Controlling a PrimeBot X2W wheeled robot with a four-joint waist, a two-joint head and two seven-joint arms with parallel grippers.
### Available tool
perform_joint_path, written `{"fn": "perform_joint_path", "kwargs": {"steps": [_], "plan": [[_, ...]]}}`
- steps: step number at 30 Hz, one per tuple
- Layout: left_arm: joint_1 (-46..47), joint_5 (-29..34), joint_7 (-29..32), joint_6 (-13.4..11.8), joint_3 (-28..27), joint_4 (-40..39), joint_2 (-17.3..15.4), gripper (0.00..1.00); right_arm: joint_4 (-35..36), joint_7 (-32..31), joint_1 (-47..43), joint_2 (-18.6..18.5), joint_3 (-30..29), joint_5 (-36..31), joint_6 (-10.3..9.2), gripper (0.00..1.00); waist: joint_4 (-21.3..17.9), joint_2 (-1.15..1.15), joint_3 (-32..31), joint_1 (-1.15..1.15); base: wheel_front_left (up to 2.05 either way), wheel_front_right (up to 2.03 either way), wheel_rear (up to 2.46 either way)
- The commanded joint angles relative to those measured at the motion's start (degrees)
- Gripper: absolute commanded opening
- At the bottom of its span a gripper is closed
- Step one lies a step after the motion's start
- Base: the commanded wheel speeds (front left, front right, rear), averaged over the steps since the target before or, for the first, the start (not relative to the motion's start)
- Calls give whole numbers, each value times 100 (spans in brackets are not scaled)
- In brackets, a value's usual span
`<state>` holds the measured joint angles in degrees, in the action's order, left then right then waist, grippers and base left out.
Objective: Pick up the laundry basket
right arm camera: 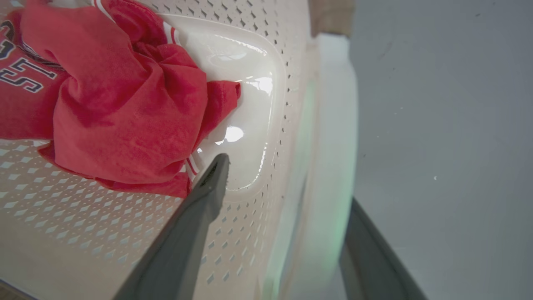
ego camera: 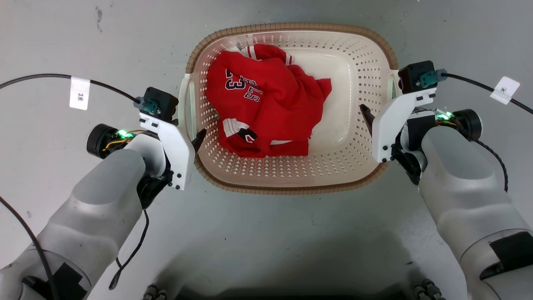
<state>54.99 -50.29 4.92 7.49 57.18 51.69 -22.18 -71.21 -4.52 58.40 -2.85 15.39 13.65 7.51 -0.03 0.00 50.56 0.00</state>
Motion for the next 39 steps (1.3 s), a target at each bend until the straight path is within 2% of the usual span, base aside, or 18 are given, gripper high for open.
{"fn": "perform_joint_path", "kwargs": {"steps": [1, 5, 6, 7, 8, 9, 17, 22, 29, 35, 39], "plan": [[86, -86, 45, -6, 71, 27, -22, 100, -34, 28, 92, -5, 19, 17, -4, 100, 5, 0, 10, 0, 0, 0, 0], [183, -366, 43, -6, 303, 58, -41, 100, -70, 77, 126, -5, 78, 57, -4, 100, 25, 0, 33, 0, 0, 0, 0], [197, -420, 27, -6, 367, 56, -44, 88, -76, 91, 129, -5, 96, 77, -4, 100, 27, 0, 39, 0, 0, 0, 0], [205, -476, 1, -6, 425, 55, -40, 35, -85, 88, 128, -5, 118, 106, -4, 100, 33, 0, 44, 0, 0, 0, 0], [211, -544, 0, -6, 485, 48, -35, 0, -89, 82, 128, -5, 134, 120, -4, 39, 38, 0, 47, 0, 0, 0, 0], [227, -606, -15, -6, 539, 47, -39, 0, -96, 85, 132, -5, 149, 145, -4, 0, 42, 0, 48, 0, 0, 0, 0], [311, -1056, -1, -7, 966, -17, -106, 0, -151, 51, 86, 9, 282, 186, 7, 0, 62, 0, -8, 0, 0, 0, 0], [233, -1435, 62, -4, 1173, -153, -139, 0, -208, -142, -6, 1, 319, 87, 7, 0, 49, 0, -307, 0, 0, 0, 0], [95, -2001, 660, 2, 1412, -444, -239, 0, -257, -1115, -290, 2, 464, 4, 7, 0, 72, 0, -1233, 0, 0, 0, 0], [-192, -2465, 1546, 7, 1531, -717, -436, 0, -43, -2336, -685, 6, 952, 634, 7, 0, 40, 0, -2220, 0, 0, 0, 0], [-457, -2744, 2146, 7, 1573, -802, -541, 0, 66, -2817, -947, 1, 1222, 950, 7, 0, -4, 0, -2884, 0, 0, 0, 0]]}}
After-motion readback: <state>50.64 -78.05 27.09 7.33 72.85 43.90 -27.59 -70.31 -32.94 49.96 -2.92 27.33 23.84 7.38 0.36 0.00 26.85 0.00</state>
